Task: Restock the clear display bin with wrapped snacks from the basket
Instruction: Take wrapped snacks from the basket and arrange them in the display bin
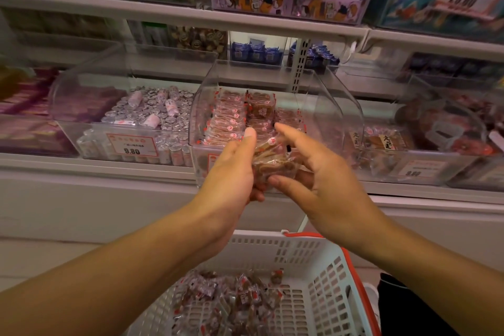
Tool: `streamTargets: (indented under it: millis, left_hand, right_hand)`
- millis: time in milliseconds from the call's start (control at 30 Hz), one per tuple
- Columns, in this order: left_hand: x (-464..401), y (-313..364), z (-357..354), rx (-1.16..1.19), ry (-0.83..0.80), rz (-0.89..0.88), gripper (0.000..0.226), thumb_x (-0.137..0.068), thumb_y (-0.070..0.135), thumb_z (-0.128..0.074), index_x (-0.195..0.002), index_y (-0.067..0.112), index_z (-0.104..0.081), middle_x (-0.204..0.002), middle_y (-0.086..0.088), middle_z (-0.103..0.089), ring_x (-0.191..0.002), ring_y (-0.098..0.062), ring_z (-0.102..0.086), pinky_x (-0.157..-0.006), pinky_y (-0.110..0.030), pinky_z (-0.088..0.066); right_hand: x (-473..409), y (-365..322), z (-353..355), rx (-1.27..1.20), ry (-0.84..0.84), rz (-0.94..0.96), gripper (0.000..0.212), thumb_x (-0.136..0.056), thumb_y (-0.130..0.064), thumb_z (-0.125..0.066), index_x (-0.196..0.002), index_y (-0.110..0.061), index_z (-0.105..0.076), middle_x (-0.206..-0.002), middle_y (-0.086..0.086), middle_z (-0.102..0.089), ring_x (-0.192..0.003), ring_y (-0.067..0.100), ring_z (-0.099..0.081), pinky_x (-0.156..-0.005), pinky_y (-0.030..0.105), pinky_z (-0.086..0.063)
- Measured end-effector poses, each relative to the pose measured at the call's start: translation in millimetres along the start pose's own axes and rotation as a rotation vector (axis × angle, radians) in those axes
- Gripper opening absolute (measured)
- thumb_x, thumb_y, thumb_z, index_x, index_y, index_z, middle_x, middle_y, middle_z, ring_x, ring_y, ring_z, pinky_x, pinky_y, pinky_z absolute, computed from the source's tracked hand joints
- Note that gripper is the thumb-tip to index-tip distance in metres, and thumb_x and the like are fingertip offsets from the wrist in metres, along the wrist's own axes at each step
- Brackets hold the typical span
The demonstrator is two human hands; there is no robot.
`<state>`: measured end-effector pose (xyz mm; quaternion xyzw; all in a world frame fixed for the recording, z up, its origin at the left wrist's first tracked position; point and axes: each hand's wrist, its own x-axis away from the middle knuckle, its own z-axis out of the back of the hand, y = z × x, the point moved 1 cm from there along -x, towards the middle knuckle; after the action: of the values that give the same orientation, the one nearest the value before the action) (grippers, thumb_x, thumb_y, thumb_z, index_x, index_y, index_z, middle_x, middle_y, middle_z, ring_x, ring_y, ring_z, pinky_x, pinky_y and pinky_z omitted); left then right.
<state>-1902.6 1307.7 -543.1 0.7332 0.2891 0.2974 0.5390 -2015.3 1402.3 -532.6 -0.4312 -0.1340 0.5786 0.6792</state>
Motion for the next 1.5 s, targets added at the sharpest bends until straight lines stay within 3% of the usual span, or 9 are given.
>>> streamTargets:
  millis: [100,300,500,667,800,867,967,1200,1500]
  left_hand:
    - [1.6,-2.6,0.1,-0.030,0.053,-0.018,0.042,-0.099,0.048,-0.043,-0.109,0.010,-0.058,-0.086,-0.008,-0.070,-0.068,-0.015,-0.058,-0.059,-0.030,-0.045]
    - [3.1,-2.3,-0.2,-0.165,0.067,-0.101,0.028,-0.100,0.040,-0.043,-0.102,0.015,-0.056,-0.084,-0.004,-0.069,-0.061,-0.005,-0.057,-0.053,-0.022,-0.048]
    - [-1.6,9.6,-1.2,-0.305,0.003,-0.215,0.010,-0.099,0.035,-0.047,-0.101,0.025,-0.047,-0.081,0.006,-0.062,-0.052,0.009,-0.053,-0.048,-0.011,-0.040]
    - [-18.9,40.1,8.2,-0.607,-0.110,-0.287,0.033,-0.098,0.056,-0.030,-0.101,0.030,-0.050,-0.084,0.012,-0.061,-0.060,0.013,-0.057,-0.057,-0.019,-0.040]
    - [-41.5,65.0,35.8,-1.059,0.037,-0.675,0.027,-0.101,0.044,-0.037,-0.111,0.024,-0.052,-0.095,0.014,-0.059,-0.082,-0.002,-0.057,-0.068,-0.011,-0.041]
    - [-50.0,63.6,51.2,-1.413,0.020,-0.740,0.027,-0.100,0.037,-0.040,-0.117,0.020,-0.053,-0.109,0.004,-0.057,-0.097,-0.011,-0.054,-0.082,-0.024,-0.045]
    - [-55.5,53.9,63.8,-1.745,-0.040,-0.724,0.030,-0.097,0.033,-0.037,-0.120,0.021,-0.053,-0.117,-0.001,-0.056,-0.107,-0.020,-0.052,-0.094,-0.037,-0.043]
    - [-58.8,50.8,70.1,-1.726,-0.071,-0.777,0.024,-0.095,0.032,-0.042,-0.115,0.023,-0.052,-0.112,0.002,-0.057,-0.105,-0.020,-0.052,-0.094,-0.039,-0.044]
    - [-62.1,47.0,66.8,-1.716,-0.030,-0.797,0.028,-0.096,0.028,-0.039,-0.121,0.023,-0.050,-0.115,0.000,-0.057,-0.106,-0.021,-0.051,-0.093,-0.037,-0.040]
  right_hand:
    - [2.2,-0.6,-6.5,0.038,0.025,0.009,0.069,-0.087,-0.017,-0.075,-0.146,-0.032,-0.042,-0.127,-0.012,-0.061,-0.116,0.005,-0.061,-0.100,0.034,-0.051]
    - [0.0,0.9,-3.4,0.037,0.077,0.018,0.048,-0.081,-0.018,-0.081,-0.117,-0.033,-0.054,-0.101,-0.021,-0.066,-0.090,0.000,-0.068,-0.076,0.024,-0.057]
    - [-9.6,-5.6,6.1,-0.052,0.034,-0.004,0.045,-0.077,-0.016,-0.083,-0.113,-0.031,-0.060,-0.100,-0.014,-0.070,-0.088,0.007,-0.070,-0.075,0.028,-0.059]
    - [-35.6,-18.6,26.3,-0.038,-0.081,-0.078,0.033,-0.072,-0.019,-0.084,-0.101,-0.023,-0.068,-0.092,-0.010,-0.074,-0.079,0.006,-0.071,-0.069,0.021,-0.058]
    - [-95.9,0.1,37.9,-0.013,0.074,-0.295,0.025,-0.075,-0.020,-0.084,-0.095,-0.023,-0.069,-0.089,-0.001,-0.075,-0.079,0.016,-0.073,-0.062,0.027,-0.060]
    - [-131.5,19.4,34.9,0.110,0.059,-0.411,0.031,-0.075,-0.017,-0.085,-0.101,-0.016,-0.068,-0.098,0.005,-0.072,-0.080,0.019,-0.070,-0.060,0.027,-0.057]
    - [-166.2,47.9,13.6,0.268,-0.046,-0.554,0.058,-0.074,-0.015,-0.086,-0.127,-0.008,-0.061,-0.124,0.010,-0.064,-0.108,0.026,-0.063,-0.089,0.033,-0.053]
    - [-189.0,79.0,-17.2,0.282,0.050,-0.600,0.061,-0.073,-0.024,-0.088,-0.125,-0.009,-0.058,-0.124,0.011,-0.063,-0.112,0.028,-0.059,-0.098,0.037,-0.049]
    - [-194.6,81.8,-26.4,0.383,0.045,-0.568,0.083,-0.089,-0.006,-0.071,-0.154,-0.007,-0.018,-0.137,0.017,-0.052,-0.117,0.032,-0.056,-0.088,0.035,-0.051]
